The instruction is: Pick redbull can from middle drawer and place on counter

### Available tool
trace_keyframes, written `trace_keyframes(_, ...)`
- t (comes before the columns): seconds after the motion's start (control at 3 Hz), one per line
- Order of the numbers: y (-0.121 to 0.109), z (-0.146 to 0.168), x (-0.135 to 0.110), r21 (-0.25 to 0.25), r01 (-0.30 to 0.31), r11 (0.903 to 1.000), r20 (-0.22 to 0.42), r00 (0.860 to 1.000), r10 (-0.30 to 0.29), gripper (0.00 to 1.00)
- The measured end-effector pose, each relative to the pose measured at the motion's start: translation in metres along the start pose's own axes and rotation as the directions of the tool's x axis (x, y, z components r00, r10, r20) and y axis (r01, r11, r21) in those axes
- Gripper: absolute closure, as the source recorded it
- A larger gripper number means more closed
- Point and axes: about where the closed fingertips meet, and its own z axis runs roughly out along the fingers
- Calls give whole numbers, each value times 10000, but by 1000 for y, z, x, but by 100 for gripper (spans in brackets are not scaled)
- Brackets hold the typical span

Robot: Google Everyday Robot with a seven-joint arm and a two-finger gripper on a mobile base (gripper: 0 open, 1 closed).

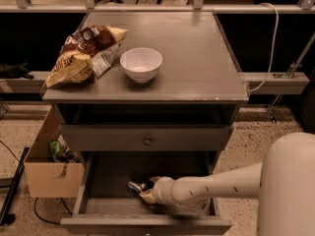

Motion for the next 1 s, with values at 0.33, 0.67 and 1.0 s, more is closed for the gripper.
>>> trace_keyframes(0.33, 0, 0, 0, 0, 0, 10000, 0, 10000, 0, 78)
trace_keyframes(0.67, 0, 0, 0, -1, 0, 10000, 0, 10000, 0, 100)
trace_keyframes(1.0, 2, 0, -2, -38, 66, 10000, -44, 10000, -66, 100)
